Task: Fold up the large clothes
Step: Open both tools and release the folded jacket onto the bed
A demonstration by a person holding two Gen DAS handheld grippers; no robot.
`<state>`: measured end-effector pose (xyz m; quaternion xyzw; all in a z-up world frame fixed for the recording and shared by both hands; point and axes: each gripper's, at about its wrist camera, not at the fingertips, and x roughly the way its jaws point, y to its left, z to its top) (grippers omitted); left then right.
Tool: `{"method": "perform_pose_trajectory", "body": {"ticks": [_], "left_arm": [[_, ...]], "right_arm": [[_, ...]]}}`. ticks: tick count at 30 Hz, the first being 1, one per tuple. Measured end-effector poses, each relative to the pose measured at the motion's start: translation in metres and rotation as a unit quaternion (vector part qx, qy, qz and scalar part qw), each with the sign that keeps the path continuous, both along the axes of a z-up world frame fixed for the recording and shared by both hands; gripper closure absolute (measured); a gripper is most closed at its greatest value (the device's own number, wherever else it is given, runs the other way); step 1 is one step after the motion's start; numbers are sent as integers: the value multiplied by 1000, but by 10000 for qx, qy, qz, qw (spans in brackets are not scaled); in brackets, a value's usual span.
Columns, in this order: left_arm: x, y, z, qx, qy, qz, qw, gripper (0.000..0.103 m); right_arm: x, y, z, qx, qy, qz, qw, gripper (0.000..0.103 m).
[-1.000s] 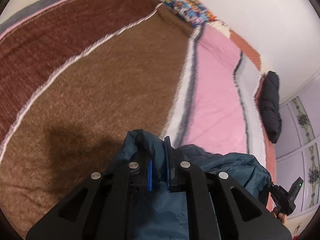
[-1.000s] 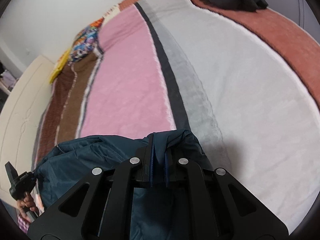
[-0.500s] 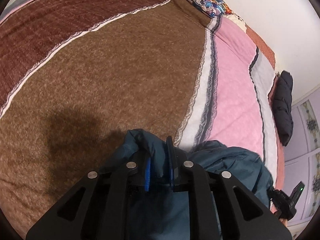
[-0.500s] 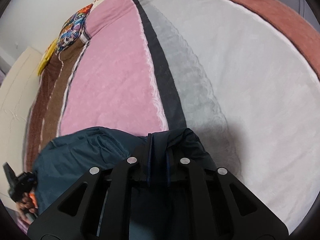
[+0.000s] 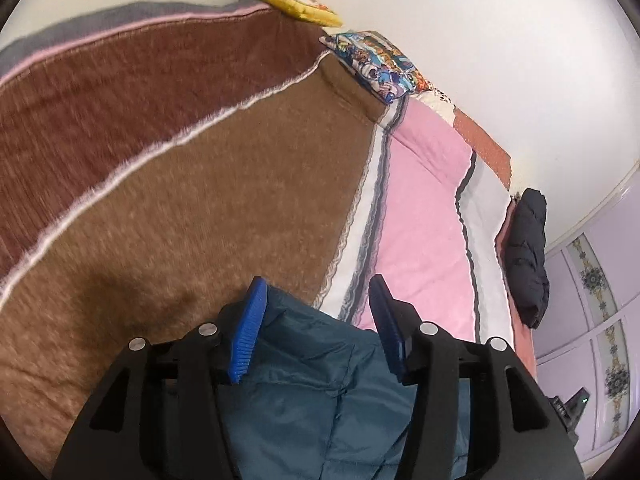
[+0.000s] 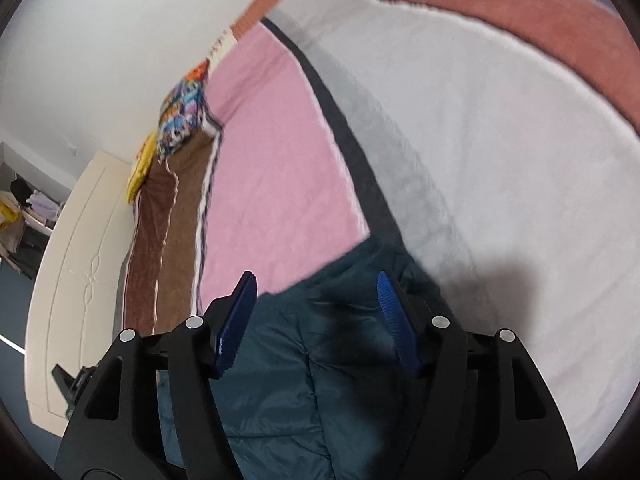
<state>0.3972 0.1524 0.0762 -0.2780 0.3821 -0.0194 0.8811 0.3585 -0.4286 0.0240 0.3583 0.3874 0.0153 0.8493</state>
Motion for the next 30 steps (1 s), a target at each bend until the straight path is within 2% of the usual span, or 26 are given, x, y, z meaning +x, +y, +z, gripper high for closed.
{"method": "perform_pose_trajectory", "body": {"ticks": [2, 3, 4, 5, 6, 8, 11, 13, 17, 21, 25, 27, 28, 30], "left_arm": [[-3, -12, 4, 291, 12, -340, 9990, 52], [-7, -19, 4, 440, 7, -516, 9977, 53], [-11, -29, 3, 633, -22, -749, 9952, 58], [-15, -40, 0, 773, -37, -942, 9925, 60], [-20, -46, -6, 824, -23, -1041, 9911, 63], [-24, -57, -24, 896, 138, -1136, 9894, 67], [-14, -66, -68, 1084, 783, -1005, 9859, 70], [-8, -64, -88, 1289, 1029, -898, 9822, 76], [1, -52, -105, 1251, 1095, -750, 9832, 78], [4, -54, -112, 1410, 1112, -722, 9811, 78], [4, -58, -111, 1402, 1102, -700, 9815, 78], [-3, -54, -101, 1260, 1050, -631, 9844, 77], [-8, -49, -93, 1103, 983, -625, 9871, 71], [-21, -40, -79, 870, 836, -615, 9908, 66]], "right_arm": [[-5, 3, 8, -217, -104, 23, 9997, 42], [-9, 8, 11, -365, -161, 142, 9991, 56], [-10, 11, 10, -465, -152, 232, 9985, 66], [-11, 19, 7, -582, -91, 397, 9975, 82], [-11, 25, 1, -635, -4, 537, 9965, 91], [-10, 41, -15, -857, 265, 758, 9931, 98], [-3, 53, -42, -1117, 699, 781, 9882, 99], [2, 53, -59, -1171, 944, 717, 9860, 103], [12, 53, -83, -1479, 1160, 749, 9793, 103], [18, 54, -93, -1529, 1162, 726, 9787, 103], [17, 51, -93, -1458, 1161, 683, 9801, 103], [15, 50, -86, -1401, 1157, 619, 9814, 103], [12, 49, -81, -1359, 1127, 592, 9825, 103], [3, 46, -71, -1390, 1067, 596, 9827, 98]]}}
